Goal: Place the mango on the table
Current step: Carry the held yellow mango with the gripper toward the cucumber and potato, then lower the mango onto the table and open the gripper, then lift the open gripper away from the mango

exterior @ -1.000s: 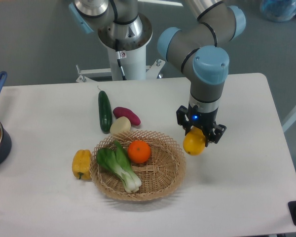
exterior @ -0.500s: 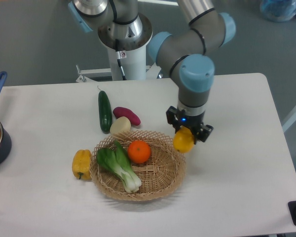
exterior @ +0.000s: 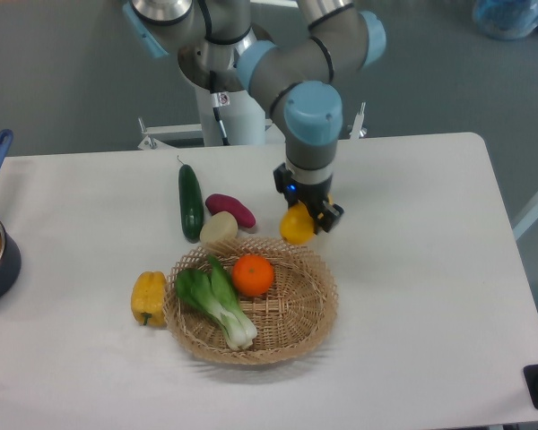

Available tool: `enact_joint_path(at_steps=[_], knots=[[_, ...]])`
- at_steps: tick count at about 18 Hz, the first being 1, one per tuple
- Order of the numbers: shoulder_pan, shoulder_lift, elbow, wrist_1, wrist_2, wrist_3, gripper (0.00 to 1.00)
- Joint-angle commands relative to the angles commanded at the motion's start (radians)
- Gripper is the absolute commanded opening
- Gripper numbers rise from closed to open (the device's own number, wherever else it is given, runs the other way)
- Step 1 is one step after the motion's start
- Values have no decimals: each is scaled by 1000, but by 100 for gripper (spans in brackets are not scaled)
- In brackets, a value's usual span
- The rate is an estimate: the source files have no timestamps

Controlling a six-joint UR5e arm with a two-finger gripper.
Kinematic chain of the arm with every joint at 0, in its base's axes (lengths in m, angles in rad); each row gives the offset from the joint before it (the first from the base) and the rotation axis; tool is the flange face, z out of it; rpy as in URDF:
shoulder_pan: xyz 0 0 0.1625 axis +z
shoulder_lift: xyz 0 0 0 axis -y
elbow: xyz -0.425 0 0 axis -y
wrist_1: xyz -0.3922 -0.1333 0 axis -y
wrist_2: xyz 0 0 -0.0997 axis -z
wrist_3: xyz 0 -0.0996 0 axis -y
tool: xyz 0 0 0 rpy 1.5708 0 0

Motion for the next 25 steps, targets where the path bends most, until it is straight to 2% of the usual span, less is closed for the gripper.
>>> enact_joint_path(at_steps=[4,7,10,11,12,13,16,18,23,25], knots=[[2,-8,-6,2,87,101,25],[47,-9,-6,3,109,172,29],[89,-21,-2,17,123,184,43],[101,-31,3,18,121,180,53],[103,-34,5,26,121,169,69],[104,-43,5,35,121,164,98],[103,-58,11,57,118,48,100],[98,-75,44,57,115,-29,100],[118,-86,139,52,95,-47,100],[156,-86,199,48,7,-47,100]])
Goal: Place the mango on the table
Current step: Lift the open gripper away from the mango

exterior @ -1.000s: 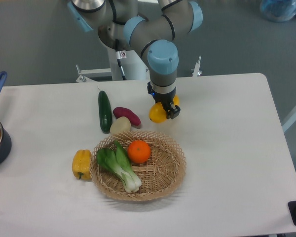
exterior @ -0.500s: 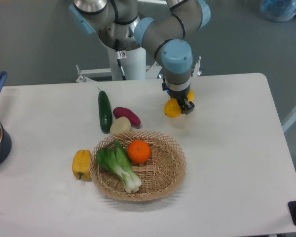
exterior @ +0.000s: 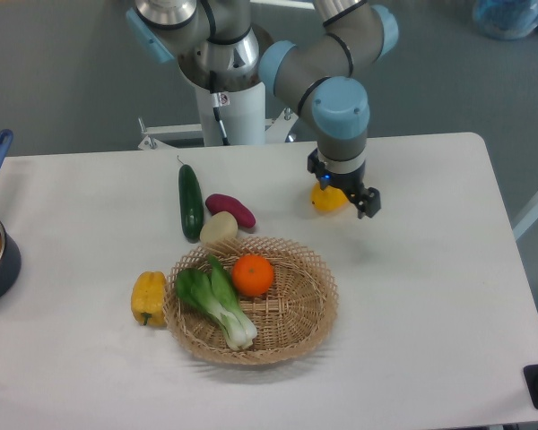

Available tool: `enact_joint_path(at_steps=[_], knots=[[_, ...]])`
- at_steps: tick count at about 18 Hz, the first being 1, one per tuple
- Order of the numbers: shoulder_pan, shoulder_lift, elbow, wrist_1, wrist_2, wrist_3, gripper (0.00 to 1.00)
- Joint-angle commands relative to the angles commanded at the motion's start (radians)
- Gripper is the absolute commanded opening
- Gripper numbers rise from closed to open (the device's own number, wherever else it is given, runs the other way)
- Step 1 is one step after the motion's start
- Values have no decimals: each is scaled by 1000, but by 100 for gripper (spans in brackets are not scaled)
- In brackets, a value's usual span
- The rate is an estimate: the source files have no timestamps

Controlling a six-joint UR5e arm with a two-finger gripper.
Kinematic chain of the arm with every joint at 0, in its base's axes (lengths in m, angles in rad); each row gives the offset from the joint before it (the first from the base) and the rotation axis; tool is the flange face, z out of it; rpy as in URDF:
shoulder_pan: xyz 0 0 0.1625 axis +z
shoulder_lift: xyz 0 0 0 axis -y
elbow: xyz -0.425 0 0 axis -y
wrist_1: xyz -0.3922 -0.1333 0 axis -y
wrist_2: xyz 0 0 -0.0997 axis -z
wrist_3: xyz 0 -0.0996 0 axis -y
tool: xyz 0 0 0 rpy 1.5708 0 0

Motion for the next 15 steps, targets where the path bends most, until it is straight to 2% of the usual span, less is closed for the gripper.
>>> enact_joint_path(at_steps=[3,9,12,15], knots=[[52,-24,81,-8,-125,-2,100],[59,-98,218,-12,-128,0,100],[55,-104,237,-51,-128,0,100],[54,-106,226,-57,-122,-2,100]])
